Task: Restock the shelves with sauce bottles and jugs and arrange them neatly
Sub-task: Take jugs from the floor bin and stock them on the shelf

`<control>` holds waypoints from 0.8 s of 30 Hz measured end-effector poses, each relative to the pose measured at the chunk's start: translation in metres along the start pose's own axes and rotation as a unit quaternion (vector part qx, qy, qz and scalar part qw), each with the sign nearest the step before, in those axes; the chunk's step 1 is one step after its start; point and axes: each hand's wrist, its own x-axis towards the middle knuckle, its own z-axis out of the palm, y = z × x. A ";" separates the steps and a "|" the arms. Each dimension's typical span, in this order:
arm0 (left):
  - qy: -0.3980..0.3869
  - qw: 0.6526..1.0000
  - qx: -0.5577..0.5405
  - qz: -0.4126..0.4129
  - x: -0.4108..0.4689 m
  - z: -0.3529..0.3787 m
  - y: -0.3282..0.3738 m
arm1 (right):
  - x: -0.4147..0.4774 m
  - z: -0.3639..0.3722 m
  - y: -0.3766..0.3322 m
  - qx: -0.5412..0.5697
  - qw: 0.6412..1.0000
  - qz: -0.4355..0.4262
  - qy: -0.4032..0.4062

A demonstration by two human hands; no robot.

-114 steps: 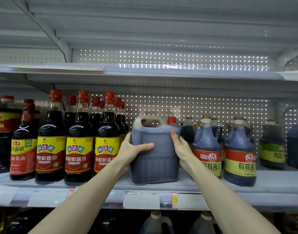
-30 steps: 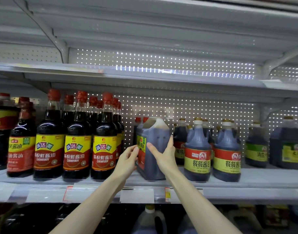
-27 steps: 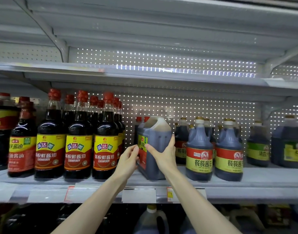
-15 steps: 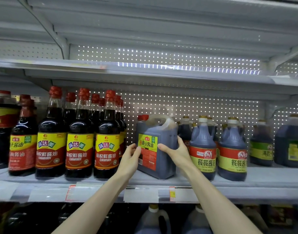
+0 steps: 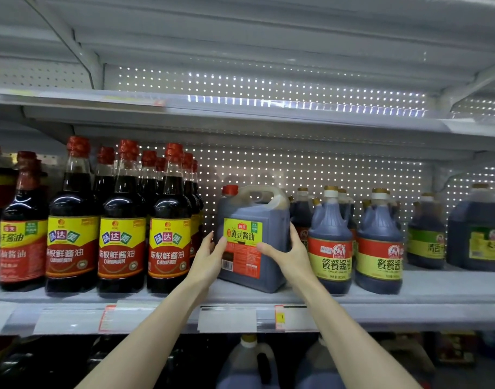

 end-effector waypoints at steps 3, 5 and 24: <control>-0.009 1.000 0.010 -0.007 0.002 -0.004 0.000 | 0.004 -0.007 -0.003 0.047 0.997 0.037 -0.038; -0.024 0.999 0.026 -0.010 0.002 -0.006 0.001 | 0.005 -0.007 -0.003 0.052 0.996 0.053 -0.042; -0.001 0.990 0.142 0.013 -0.002 -0.010 -0.010 | 0.002 -0.001 0.003 -0.045 0.996 0.065 0.043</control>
